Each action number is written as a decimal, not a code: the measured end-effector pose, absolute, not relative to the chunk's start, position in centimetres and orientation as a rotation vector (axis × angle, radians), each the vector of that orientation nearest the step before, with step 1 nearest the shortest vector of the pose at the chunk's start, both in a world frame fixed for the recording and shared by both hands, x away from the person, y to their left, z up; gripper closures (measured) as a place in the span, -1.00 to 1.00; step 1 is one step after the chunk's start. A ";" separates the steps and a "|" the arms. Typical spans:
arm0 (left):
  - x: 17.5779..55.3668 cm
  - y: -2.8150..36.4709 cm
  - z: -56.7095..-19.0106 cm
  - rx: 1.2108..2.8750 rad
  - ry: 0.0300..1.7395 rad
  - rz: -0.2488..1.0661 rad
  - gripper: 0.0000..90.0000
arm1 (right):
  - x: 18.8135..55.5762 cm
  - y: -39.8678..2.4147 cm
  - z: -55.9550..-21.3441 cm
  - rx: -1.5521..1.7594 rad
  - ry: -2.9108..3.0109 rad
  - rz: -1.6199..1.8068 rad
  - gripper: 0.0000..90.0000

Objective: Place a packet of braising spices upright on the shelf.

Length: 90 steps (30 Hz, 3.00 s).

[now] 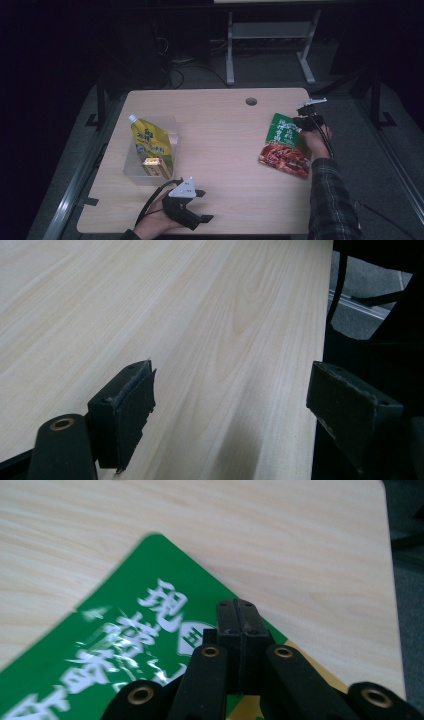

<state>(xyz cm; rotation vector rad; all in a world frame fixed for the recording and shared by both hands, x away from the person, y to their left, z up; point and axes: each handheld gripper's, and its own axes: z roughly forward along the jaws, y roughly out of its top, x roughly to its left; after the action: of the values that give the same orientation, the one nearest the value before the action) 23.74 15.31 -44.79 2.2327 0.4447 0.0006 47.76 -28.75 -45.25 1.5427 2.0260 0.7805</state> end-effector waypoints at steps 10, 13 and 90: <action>24.0 15.4 -44.7 2.219 0.460 -0.004 -0.58 | 48.9 -29.0 -47.2 1.562 2.009 0.766 1.00; 24.1 15.5 -44.8 2.221 0.464 -0.001 -0.59 | 48.8 -28.9 -47.2 1.544 2.015 0.753 1.00; 24.9 14.3 -44.0 2.208 0.539 0.102 -0.64 | 29.0 -19.0 -44.7 1.039 2.559 0.956 0.65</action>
<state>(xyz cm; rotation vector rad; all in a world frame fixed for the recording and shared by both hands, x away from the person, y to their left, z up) 24.91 14.34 -43.98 2.2083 0.5394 0.1020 29.00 -19.02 -44.74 1.0388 2.5589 0.9564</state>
